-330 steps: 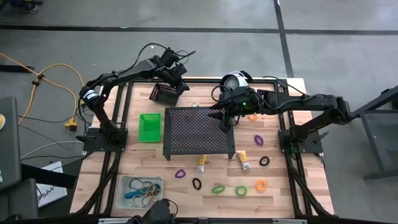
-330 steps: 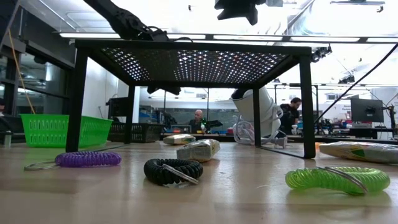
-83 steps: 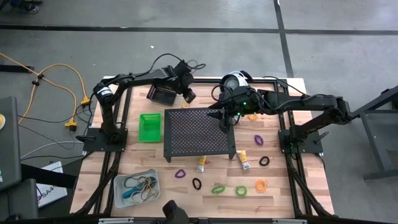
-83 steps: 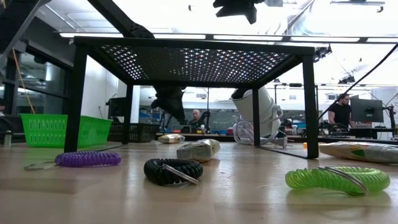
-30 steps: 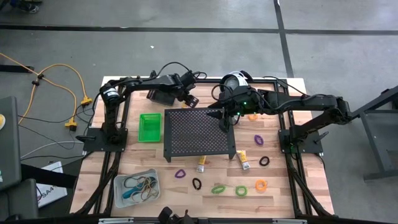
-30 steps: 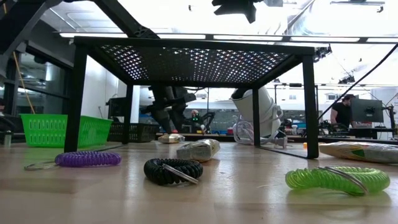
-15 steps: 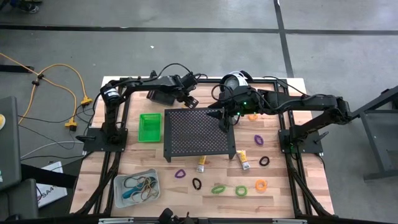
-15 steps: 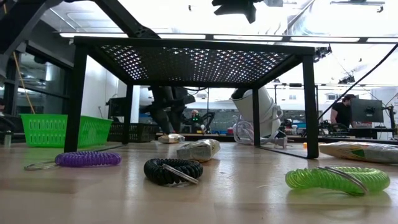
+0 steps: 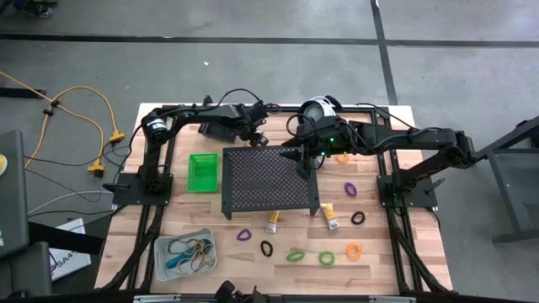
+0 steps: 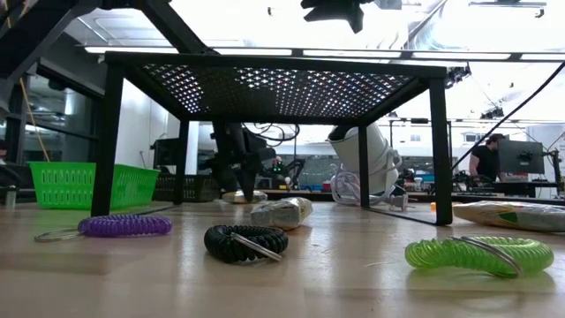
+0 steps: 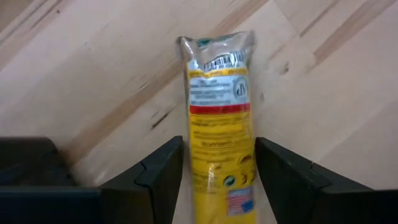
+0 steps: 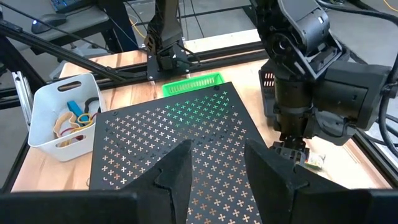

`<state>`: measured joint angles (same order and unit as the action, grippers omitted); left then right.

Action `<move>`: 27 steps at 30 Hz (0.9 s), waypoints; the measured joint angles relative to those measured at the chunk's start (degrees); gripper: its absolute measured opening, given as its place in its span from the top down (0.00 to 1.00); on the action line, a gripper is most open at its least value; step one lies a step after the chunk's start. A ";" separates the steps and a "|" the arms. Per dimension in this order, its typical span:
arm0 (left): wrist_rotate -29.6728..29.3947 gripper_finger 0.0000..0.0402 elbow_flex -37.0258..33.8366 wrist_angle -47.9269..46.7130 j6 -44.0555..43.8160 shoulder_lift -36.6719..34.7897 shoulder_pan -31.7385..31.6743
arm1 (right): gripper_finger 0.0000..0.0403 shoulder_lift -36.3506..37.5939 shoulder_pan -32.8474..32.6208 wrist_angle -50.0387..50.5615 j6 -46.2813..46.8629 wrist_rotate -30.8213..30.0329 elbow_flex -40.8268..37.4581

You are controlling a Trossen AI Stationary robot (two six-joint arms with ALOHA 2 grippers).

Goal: Pick & Place Office Desk Supplies
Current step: Put the top crayon box into the black bin

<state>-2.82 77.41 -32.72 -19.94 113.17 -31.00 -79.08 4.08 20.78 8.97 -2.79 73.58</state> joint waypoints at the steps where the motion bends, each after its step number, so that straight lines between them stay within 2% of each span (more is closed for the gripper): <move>1: -0.01 0.52 0.00 -0.02 0.00 0.02 0.00 | 0.67 -0.01 0.00 -0.01 0.00 0.00 0.00; 11: -0.29 0.53 0.00 0.04 0.39 0.04 -0.02 | 0.67 -0.01 0.01 -0.02 0.01 0.00 0.00; 27: -0.34 0.73 0.00 0.25 0.11 0.04 -0.39 | 0.67 -0.01 0.01 0.00 0.00 0.00 0.00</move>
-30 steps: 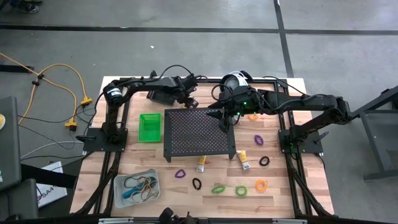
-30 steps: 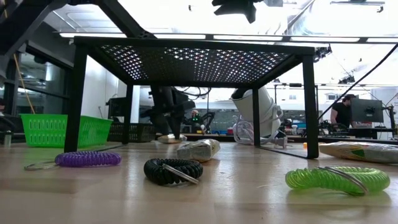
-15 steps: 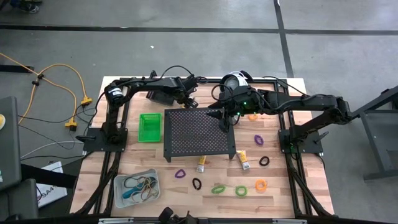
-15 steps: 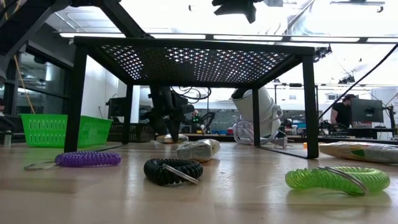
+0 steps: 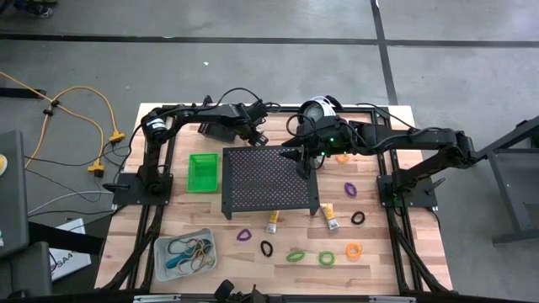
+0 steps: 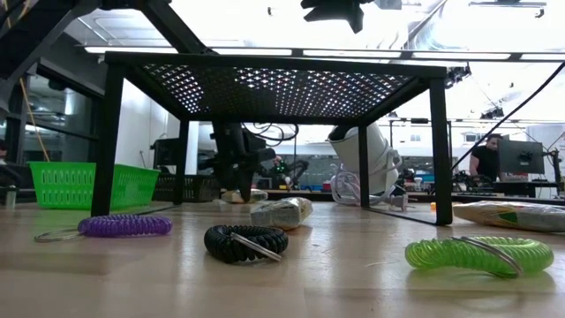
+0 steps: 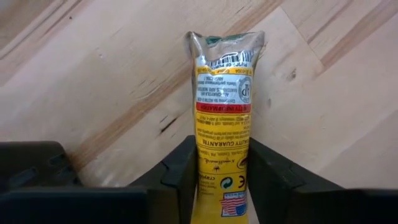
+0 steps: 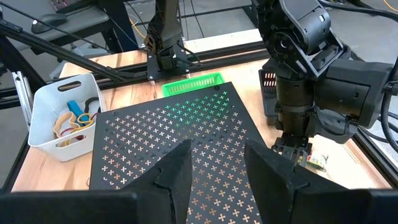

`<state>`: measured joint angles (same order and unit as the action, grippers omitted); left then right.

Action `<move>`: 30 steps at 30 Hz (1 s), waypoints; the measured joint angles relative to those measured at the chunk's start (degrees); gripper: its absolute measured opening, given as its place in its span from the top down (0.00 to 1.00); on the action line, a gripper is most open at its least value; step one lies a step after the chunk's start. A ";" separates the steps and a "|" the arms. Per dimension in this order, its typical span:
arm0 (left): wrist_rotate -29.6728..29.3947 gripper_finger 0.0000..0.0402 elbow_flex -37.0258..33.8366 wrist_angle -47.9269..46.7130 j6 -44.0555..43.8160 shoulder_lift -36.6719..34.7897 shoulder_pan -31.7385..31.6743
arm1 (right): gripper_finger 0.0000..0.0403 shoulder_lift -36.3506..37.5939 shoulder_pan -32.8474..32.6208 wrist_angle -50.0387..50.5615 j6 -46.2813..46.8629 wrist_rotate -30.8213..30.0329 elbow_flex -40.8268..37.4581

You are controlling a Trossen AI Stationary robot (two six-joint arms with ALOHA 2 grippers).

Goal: Pick & Place Office Desk Supplies
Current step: Put the top crayon box into the black bin

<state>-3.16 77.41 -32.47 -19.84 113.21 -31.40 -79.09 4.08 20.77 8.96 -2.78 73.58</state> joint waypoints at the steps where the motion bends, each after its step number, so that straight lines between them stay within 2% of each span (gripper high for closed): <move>1: 0.00 0.73 0.04 0.00 -0.02 0.00 0.00 | 0.67 0.02 -0.01 -0.02 0.00 0.00 0.00; 9: 0.38 0.74 0.04 -0.02 0.11 -0.42 -0.44 | 0.67 0.00 0.01 0.00 0.01 0.00 0.00; 30: 2.14 0.74 -0.04 -0.11 3.54 -8.67 -1.45 | 0.67 0.00 -0.01 0.00 0.00 0.00 0.00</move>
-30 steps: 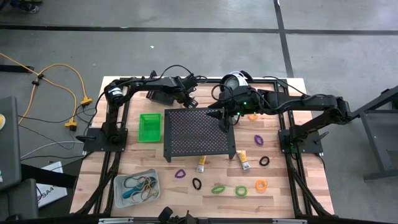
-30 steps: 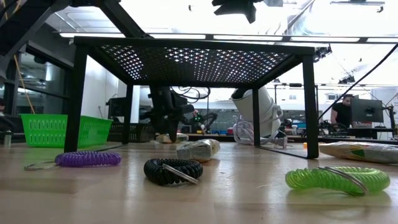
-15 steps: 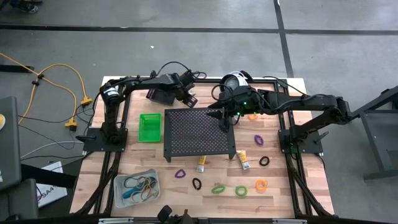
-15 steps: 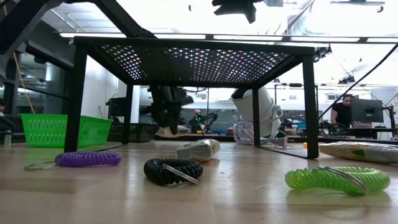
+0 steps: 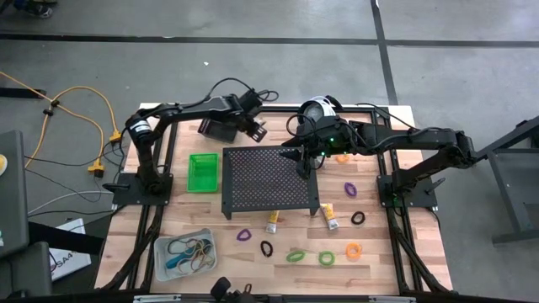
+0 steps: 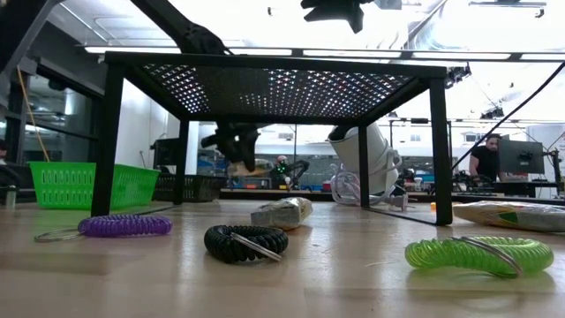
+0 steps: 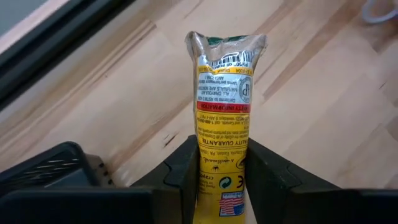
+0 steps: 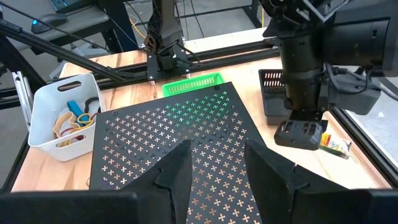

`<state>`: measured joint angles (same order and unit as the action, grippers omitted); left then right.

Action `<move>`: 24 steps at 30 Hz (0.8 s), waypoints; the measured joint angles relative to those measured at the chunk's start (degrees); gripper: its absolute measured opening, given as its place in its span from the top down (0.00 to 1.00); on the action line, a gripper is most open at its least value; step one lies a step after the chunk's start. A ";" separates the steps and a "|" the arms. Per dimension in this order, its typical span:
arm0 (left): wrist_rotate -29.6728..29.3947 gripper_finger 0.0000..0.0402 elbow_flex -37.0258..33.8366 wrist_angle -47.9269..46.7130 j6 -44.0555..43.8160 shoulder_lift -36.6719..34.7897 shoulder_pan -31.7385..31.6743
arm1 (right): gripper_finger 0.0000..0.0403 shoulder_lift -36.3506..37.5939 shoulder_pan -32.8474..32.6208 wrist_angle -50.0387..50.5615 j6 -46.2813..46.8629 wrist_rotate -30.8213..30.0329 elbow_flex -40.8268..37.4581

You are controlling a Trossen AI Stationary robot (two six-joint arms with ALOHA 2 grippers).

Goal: Pick & Place Office Desk Supplies
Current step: Put the top crayon box into the black bin

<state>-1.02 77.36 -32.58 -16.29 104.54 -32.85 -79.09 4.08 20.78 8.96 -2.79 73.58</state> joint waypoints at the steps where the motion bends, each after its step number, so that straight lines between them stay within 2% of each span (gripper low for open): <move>1: 0.00 0.74 -0.01 -0.03 0.00 -0.12 -0.06 | 0.67 0.00 0.02 -0.02 0.00 0.00 0.00; 13: -0.83 0.74 0.00 -7.95 0.28 -6.47 -2.04 | 0.67 0.00 0.01 0.00 0.01 0.00 0.00; 24: -0.83 0.74 0.04 -19.72 6.31 -13.82 -7.56 | 0.67 0.00 0.00 0.00 0.00 0.00 0.00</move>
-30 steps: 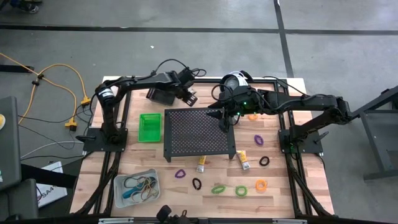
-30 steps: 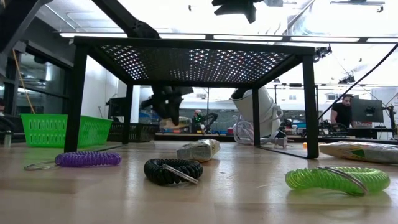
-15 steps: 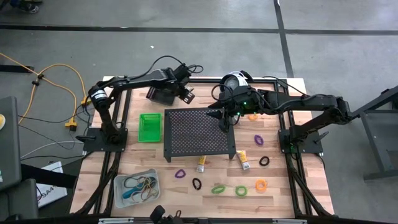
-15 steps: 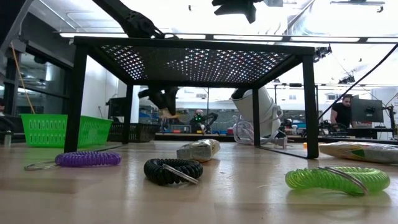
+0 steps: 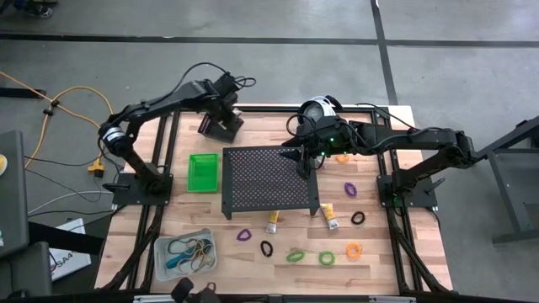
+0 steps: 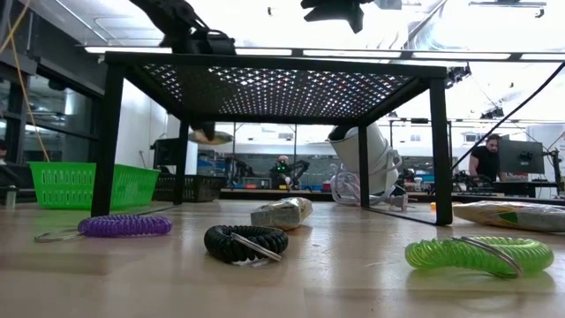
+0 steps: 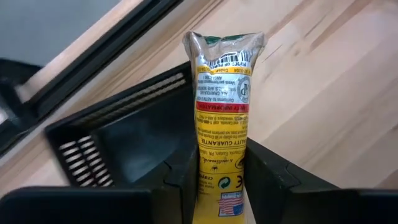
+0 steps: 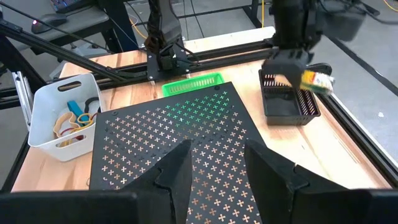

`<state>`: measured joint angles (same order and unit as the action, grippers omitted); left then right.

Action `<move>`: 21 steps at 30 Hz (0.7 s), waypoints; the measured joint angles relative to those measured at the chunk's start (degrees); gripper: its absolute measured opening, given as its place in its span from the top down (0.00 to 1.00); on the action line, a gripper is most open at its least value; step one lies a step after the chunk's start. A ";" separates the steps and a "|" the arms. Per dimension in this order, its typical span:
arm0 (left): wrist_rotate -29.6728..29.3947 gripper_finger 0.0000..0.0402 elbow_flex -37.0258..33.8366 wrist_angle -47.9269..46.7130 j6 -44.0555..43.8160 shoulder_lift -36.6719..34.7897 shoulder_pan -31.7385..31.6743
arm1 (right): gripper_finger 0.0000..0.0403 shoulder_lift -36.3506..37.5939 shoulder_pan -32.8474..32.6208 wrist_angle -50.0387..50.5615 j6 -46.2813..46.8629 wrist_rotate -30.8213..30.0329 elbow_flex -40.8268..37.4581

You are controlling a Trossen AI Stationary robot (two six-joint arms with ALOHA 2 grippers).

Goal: Pick & Place Office Desk Supplies
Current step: Put the top crayon box into the black bin

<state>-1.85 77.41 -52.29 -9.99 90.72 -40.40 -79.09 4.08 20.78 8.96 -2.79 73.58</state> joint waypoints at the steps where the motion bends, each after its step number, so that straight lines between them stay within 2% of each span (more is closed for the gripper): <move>1: 0.00 0.74 0.00 -1.21 0.70 -0.46 -0.63 | 0.67 0.02 0.02 0.00 0.00 0.00 0.00; 14: 0.98 0.74 0.00 -11.81 24.65 -2.69 -8.27 | 0.67 0.01 0.01 -0.01 -0.01 0.00 0.00; 21: 1.01 0.74 -0.27 -9.72 28.62 -2.71 -11.05 | 0.67 0.01 0.01 -0.01 0.01 0.00 0.00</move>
<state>-0.84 77.13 -62.01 18.63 88.01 -51.46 -79.08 4.09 20.76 8.97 -2.79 73.58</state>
